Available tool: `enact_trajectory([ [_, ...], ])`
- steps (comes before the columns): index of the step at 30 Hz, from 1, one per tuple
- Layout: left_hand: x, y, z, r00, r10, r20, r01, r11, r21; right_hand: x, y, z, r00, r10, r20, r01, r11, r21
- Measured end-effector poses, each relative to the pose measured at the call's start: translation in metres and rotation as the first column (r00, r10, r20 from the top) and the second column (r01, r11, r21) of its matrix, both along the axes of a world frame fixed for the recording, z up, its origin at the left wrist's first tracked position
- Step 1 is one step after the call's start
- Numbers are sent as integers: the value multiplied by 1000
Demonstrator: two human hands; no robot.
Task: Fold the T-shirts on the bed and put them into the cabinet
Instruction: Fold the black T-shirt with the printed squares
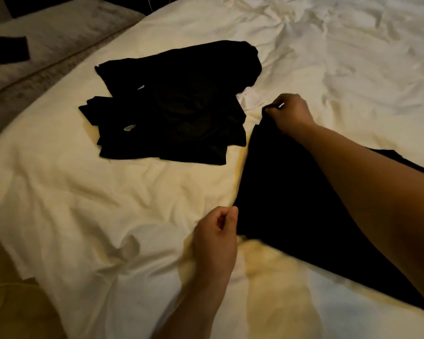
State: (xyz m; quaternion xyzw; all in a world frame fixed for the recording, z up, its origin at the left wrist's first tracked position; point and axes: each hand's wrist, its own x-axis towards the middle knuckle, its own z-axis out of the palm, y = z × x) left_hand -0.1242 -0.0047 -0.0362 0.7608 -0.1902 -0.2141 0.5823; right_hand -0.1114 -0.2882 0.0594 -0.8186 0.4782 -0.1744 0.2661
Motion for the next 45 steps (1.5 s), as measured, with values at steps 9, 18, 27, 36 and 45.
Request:
enact_trajectory([
  [9,-11,1,9,998,-28,48,24,996,84,5,-1,-11,934,-117,337,-41,904,426],
  [18,-8,2,1,966,37,256,-45,999,26,-13,-1,-31,973,27,-228,-41,998,-56],
  [27,0,4,18,920,-1,-392,-149,923,-353,-10,-8,-25,958,58,-280,-100,986,-137],
  [36,1,6,5,994,-102,-37,102,995,13,-14,-4,-26,956,81,-281,-95,995,-37],
  [45,7,11,4,993,-50,-110,68,984,166,-13,0,-16,947,156,-279,-137,987,86],
])
